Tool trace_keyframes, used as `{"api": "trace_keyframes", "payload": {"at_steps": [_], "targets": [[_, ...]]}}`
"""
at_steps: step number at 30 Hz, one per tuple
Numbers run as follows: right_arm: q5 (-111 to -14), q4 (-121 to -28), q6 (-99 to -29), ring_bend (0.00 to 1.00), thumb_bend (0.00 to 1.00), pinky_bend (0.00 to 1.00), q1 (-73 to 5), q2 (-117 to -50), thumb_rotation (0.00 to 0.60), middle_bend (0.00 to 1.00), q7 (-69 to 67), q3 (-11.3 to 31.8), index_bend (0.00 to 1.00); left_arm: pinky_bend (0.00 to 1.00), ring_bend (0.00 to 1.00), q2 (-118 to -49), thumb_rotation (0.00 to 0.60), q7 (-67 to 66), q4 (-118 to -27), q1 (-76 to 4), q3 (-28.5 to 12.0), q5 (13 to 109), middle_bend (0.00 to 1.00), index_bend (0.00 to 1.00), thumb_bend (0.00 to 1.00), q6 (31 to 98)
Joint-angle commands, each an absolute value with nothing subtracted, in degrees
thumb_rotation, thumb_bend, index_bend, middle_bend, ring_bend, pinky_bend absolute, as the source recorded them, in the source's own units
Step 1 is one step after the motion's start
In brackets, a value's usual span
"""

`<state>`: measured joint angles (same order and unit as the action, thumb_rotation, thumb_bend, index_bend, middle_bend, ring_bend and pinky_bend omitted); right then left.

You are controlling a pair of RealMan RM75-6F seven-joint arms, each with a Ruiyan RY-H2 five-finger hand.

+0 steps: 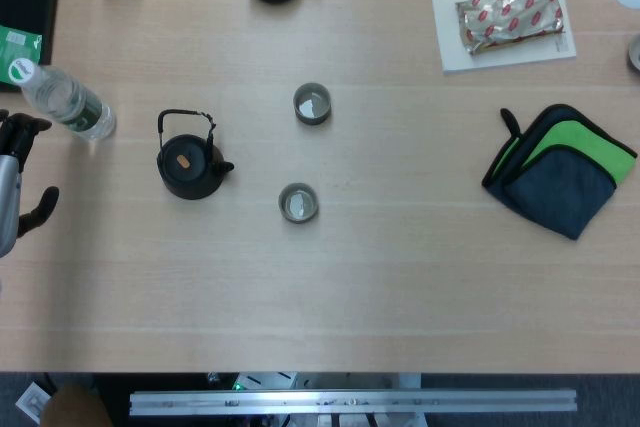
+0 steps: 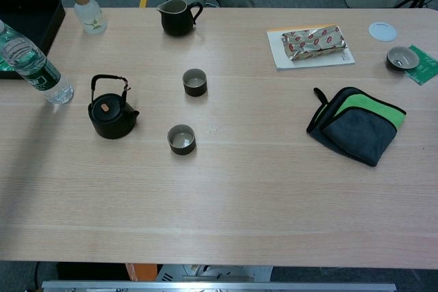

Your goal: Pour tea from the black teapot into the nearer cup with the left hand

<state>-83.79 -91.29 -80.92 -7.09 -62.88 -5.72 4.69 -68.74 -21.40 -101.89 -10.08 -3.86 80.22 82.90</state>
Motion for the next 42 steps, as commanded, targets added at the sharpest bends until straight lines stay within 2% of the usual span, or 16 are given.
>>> {"api": "trace_keyframes", "payload": {"at_steps": [1,26,42], "targets": [[-83.86,-91.41,-80.78,0.29,0.01,0.32,-7.17,-62.90,0.600,0.37,-5.52,4.63,0.27,0.30,0.19,-68.85,0.600,-21.33,-101.81,-10.14,-3.76,80.14,0.27,0.26,0.23,82.63],[-83.24,-91.69,-80.34,0.29,0.01,0.32,-7.55,-62.55,0.600,0.37,-5.05,5.11,0.27,0.30,0.19,-68.04,0.600,-21.35,-105.32,-11.05,-3.12,84.69,0.27,0.26,0.23,82.54],[-83.21,-91.42,-80.35,0.29,0.01,0.32,-7.69,-62.71,0.600,0.37,-5.27,5.21,0.27,0.30,0.19,-70.25,0.600,-22.58,-107.48,-16.48,-1.48,89.24,0.27,0.26,0.23,74.00]]}}
